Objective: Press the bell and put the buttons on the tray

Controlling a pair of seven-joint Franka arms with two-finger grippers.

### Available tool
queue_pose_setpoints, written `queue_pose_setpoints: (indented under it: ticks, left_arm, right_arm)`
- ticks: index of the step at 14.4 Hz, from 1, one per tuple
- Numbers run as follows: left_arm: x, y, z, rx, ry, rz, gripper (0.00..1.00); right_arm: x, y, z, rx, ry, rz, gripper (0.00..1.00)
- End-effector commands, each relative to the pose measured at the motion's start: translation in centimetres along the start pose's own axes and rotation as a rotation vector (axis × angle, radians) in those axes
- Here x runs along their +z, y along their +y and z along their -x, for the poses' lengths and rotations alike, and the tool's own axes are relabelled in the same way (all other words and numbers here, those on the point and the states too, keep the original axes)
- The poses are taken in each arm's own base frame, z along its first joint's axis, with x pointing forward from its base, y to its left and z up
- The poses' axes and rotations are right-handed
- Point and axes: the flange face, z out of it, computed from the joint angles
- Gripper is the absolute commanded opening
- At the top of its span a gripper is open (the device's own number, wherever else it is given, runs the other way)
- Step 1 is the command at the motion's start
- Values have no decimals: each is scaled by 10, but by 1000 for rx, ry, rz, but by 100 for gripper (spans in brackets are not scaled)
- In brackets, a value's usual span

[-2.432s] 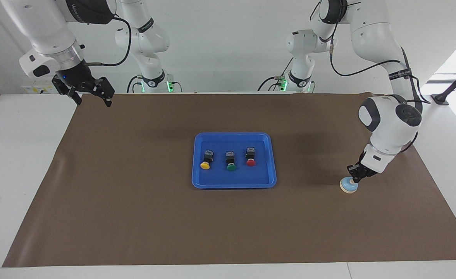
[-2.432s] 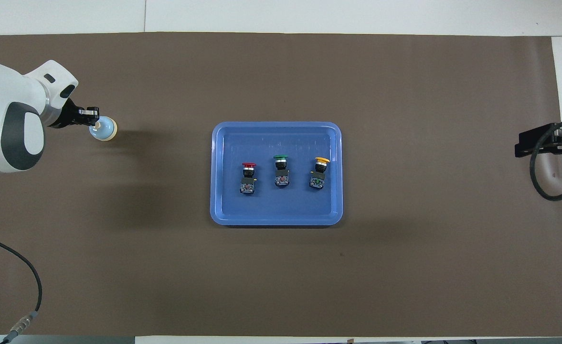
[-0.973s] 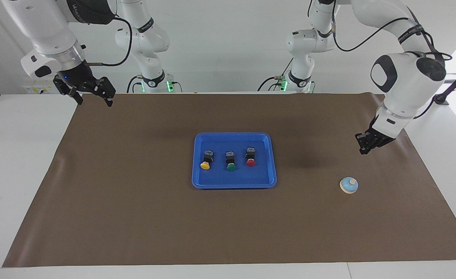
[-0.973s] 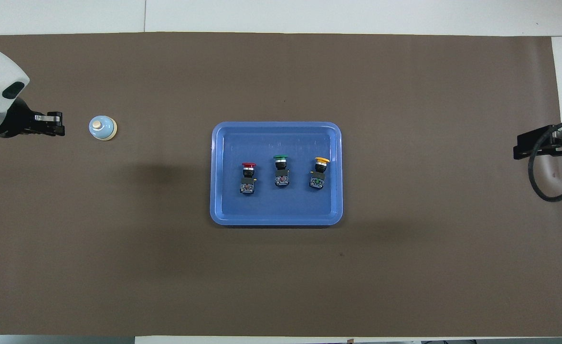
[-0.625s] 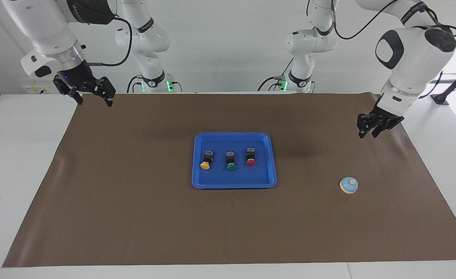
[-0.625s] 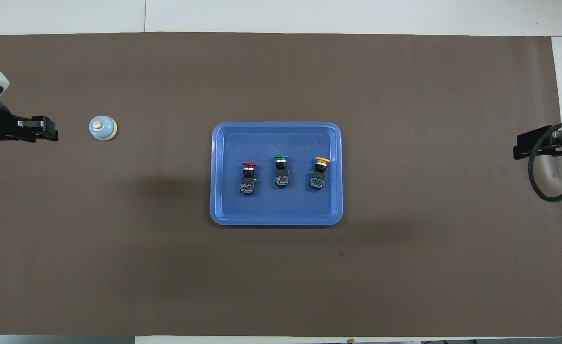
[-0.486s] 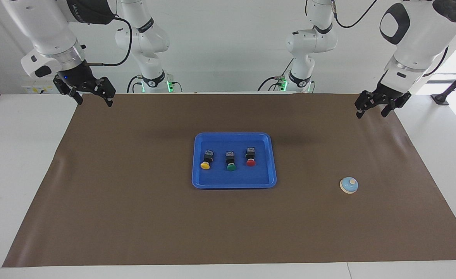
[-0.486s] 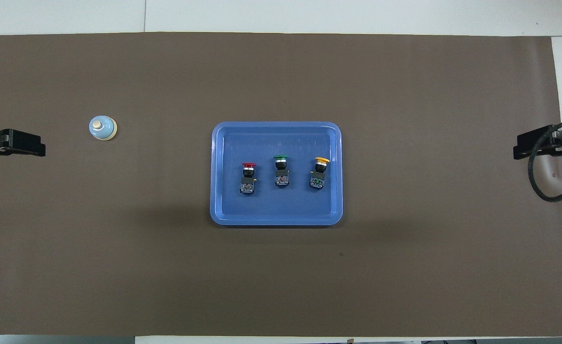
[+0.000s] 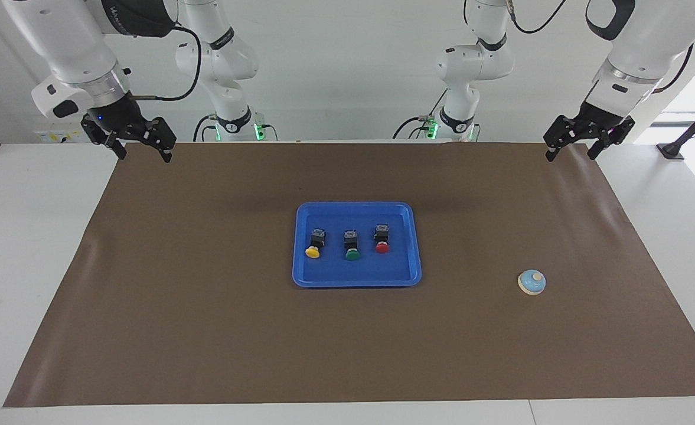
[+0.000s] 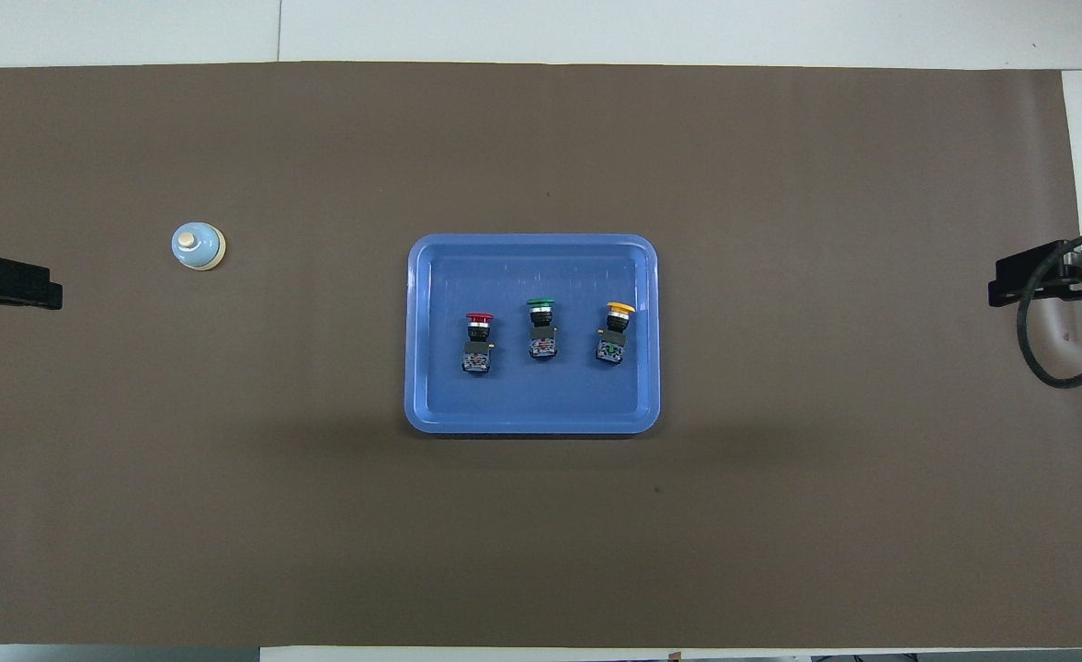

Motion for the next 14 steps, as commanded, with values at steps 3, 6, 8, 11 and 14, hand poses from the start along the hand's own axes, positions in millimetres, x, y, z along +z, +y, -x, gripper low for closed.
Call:
queue_pose_setpoints:
  ticks: [3,6,8,11,14]
  left_arm:
    - [2,12,-2,29,-46,2,100]
    - [2,12,1,29,-61,4,100]
    - [3,12,2,29,-72,6,100]
    - [3,12,3,29,-72,9,100]
    - [3,11,5,29,-79,12,100]
  right_arm:
    - [-1,3,9,-22,-7,-11,100]
    - [-1,3,9,-22,-7,-11,100]
    - [-1,3,9,-22,-7,-11,100]
    - [-1,2,9,-23,-7,-11,100]
    - [-1,3,9,-22,-7,-11,100]
